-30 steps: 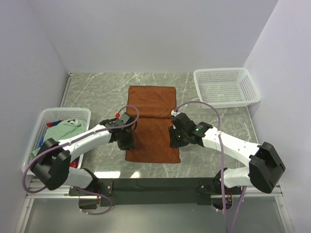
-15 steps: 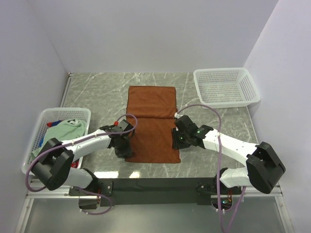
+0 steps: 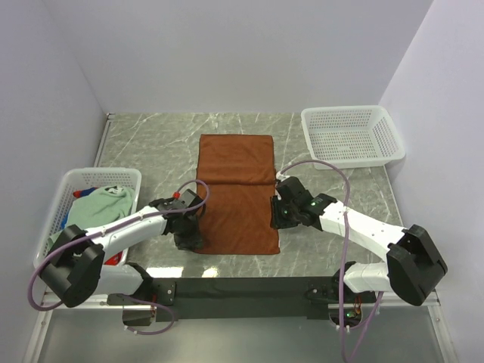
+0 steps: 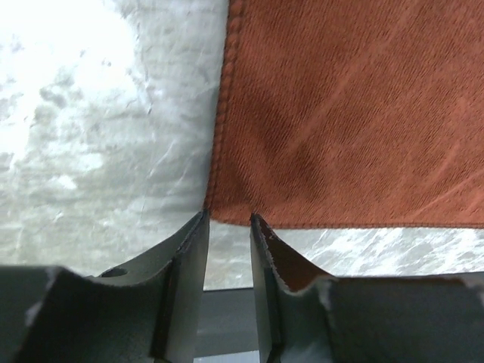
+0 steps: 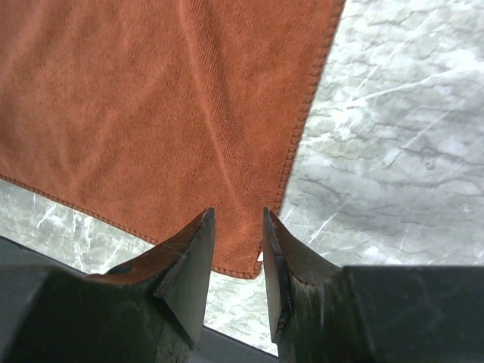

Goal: Fold and stack the towels
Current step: Fold the towel

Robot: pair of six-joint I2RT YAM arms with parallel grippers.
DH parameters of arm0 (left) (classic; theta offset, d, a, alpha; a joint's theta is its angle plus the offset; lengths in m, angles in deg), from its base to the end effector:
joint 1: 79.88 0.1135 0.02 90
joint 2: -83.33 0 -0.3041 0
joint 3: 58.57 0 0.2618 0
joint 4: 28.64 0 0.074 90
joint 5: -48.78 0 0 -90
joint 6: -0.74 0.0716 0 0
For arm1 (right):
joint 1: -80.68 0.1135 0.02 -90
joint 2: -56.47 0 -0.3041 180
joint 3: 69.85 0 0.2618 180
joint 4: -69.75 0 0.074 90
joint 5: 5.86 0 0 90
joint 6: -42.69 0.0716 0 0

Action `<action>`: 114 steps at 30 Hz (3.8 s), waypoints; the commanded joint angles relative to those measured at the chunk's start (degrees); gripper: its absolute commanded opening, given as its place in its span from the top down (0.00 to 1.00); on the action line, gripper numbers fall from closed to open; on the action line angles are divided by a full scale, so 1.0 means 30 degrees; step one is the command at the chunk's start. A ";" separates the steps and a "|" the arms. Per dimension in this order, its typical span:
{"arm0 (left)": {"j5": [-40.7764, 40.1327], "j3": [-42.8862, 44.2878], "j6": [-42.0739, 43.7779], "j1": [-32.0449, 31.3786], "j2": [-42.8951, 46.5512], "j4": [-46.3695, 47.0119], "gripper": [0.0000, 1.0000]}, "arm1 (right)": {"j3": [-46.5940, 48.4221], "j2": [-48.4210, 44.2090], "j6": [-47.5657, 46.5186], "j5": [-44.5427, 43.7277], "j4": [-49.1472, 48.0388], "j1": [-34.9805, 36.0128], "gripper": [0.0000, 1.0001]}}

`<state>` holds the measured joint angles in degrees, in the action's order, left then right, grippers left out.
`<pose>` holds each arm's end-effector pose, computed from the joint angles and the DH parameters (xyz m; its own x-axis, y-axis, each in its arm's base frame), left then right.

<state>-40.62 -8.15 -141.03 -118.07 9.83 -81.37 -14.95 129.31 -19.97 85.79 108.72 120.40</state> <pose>0.1647 -0.1305 0.1613 -0.9588 -0.2452 -0.1437 -0.2147 0.9562 -0.1988 0.1978 0.1670 0.2015 -0.8714 -0.1271 -0.4739 -0.2822 0.9199 0.2722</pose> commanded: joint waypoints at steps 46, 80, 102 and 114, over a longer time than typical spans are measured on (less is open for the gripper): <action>-0.2457 2.6342 0.8965 0.8191 -2.1410 0.7887 0.56 | 0.5132 0.5105 -0.2666 0.3932 -0.6021 -0.5010 0.61; -0.5855 2.4644 0.9697 0.6814 -2.2086 0.6686 0.99 | 0.7412 0.7149 -0.3486 0.0772 -0.6900 -0.4745 0.59; -0.4390 2.3617 0.9726 0.6843 -2.1263 0.7156 0.99 | 2.2940 1.9927 -0.0470 -0.1722 -0.3212 -0.7177 0.50; -0.4156 2.3353 0.9698 0.6843 -2.1322 0.7244 0.99 | 2.4819 2.1980 0.1348 0.0240 -0.2946 -0.7997 0.50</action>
<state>-56.35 63.65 -112.42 -97.16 -54.49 -55.28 56.55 194.53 -17.85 84.28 99.84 96.89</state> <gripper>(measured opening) 0.018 0.498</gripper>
